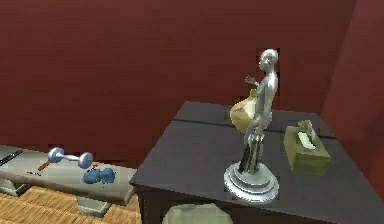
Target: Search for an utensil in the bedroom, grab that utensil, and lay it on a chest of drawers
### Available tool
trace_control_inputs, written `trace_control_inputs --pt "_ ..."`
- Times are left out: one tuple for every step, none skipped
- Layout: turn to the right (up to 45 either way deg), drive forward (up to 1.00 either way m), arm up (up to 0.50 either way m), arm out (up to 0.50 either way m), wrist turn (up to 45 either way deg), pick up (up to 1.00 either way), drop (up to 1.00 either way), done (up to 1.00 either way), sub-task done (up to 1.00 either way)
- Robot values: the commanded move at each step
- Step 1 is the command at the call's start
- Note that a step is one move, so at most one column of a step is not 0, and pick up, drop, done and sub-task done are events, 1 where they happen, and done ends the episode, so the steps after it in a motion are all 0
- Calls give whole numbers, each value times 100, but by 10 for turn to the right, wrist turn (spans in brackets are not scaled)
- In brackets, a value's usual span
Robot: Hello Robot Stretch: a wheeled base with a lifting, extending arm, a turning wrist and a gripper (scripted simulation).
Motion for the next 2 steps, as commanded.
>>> trace_control_inputs --pt "330 0 0 0 0 0 0 0 0" --pt "-270 0 0 0 0 0 0 0 0"
